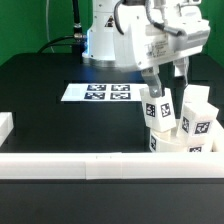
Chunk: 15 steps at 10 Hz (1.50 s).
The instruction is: Assemble stool
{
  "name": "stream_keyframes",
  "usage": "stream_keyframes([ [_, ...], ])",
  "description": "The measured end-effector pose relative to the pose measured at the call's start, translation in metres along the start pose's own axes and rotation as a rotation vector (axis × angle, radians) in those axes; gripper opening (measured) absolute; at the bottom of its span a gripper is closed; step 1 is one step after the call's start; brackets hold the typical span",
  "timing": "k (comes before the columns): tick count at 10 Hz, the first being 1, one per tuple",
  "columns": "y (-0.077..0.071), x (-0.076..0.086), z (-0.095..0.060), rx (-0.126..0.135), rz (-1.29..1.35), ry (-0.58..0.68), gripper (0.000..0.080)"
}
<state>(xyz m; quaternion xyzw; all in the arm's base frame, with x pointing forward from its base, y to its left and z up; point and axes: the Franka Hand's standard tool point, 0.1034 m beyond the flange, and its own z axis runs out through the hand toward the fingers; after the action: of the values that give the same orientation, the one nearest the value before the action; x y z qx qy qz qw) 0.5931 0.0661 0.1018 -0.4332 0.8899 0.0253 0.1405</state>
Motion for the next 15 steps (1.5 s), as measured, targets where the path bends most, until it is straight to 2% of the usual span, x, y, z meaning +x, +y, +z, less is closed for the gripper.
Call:
stream_keyframes([
  [1,0.0044,-0.0065,-0.0073,-0.025,-0.040,-0.008,0.0630],
  [2,0.0055,-0.0138,-0.0143,-0.039,-0.158,-0.015,0.0644],
  [6,0.0050,-0.0109,-0.0113,-0.037,-0.477,-0.014,0.0648],
  [7,0.0098,-0.0088,-0.0092,-0.064,-0.625,-0.012,0.0648],
  [8,0.0123,-0.0087,-0.0087,-0.079,-0.768,-0.001,0.0648],
  [9,0.0116,-0.0091,-0.0092,-0.083,-0.908,0.003,0.0648],
  [11,0.0036,-0.0071,-0.0124,-0.076,-1.051,-0.005,0.0648],
  [15,0.0033,-0.0054,-0.0116,-0.082,-1.345,-0.008,0.0648],
])
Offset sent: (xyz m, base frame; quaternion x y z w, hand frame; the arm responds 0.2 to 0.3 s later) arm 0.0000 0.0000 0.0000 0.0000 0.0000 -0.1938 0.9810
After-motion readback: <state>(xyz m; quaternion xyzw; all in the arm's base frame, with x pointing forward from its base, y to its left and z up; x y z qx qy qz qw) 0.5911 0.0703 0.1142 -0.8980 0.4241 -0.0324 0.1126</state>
